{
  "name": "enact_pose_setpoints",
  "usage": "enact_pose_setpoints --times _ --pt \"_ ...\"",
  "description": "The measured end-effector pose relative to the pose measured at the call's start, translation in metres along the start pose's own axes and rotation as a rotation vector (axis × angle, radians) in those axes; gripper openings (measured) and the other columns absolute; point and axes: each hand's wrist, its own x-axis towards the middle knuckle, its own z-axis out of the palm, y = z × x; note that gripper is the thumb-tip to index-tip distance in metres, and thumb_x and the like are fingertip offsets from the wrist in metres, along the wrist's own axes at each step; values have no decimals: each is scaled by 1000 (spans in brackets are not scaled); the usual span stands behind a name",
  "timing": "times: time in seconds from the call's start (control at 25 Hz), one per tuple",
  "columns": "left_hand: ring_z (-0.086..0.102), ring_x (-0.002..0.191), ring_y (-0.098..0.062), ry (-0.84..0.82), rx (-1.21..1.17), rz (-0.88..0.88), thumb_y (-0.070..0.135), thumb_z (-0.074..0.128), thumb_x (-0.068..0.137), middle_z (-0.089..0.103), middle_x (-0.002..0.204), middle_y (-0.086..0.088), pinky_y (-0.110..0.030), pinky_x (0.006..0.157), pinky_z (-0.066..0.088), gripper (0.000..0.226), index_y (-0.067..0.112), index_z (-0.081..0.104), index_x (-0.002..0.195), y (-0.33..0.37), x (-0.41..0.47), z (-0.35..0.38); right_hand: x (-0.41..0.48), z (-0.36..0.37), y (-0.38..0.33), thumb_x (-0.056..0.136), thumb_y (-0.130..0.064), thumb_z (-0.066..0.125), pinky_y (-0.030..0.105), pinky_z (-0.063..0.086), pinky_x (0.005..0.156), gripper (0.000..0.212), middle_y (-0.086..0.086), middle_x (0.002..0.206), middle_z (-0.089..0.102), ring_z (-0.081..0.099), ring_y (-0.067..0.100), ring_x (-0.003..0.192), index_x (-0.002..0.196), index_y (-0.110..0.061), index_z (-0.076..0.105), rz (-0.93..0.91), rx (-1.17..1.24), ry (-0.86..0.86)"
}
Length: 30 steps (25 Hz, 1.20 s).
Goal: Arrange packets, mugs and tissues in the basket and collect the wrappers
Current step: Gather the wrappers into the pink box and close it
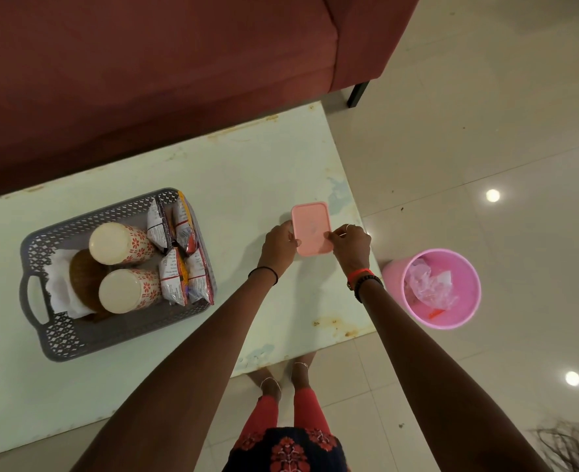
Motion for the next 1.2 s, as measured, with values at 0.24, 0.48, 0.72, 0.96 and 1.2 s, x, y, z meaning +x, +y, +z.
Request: enact_pose_setpoints --times 0.24,0.48,0.72,0.96,1.2 --pt "19 145 -25 -33 455 270 21 63 86 3 160 -6 -33 117 23 85 5 8 148 0 -11 11 5 1 2 85 -8 62 25 45 66 14 11 75 60 55 25 67 85 6 64 37 13 -12" --pt "32 139 -25 30 400 196 18 60 88 12 160 1 -35 114 32 69 7 24 145 8 -13 12 11 0 2 84 -8 66 32 53 74 9 13 79 61 56 27 70 79 -1 61 50 26 -41" --pt "14 147 -25 90 495 133 6 49 93 7 160 -10 -33 120 15 61 1 18 145 25 -17 25 -3 -4 -6 86 0 59 38 54 82 48 13 109 60 58 24 94 131 -11 49 -193 -136 -40" --pt "27 140 -28 55 506 58 3 50 91 11 156 -15 -35 118 24 61 1 22 144 46 -12 25 -9 -4 -10 92 4 44 40 55 77 61 13 122 49 54 29 102 148 -9 25 -484 -664 -106" --pt "27 140 -28 33 479 55 2 50 91 11 156 -16 -37 116 28 63 0 17 145 46 -10 26 2 -9 -20 93 5 43 41 53 75 60 14 121 50 58 32 99 148 -6 23 -486 -722 -163"
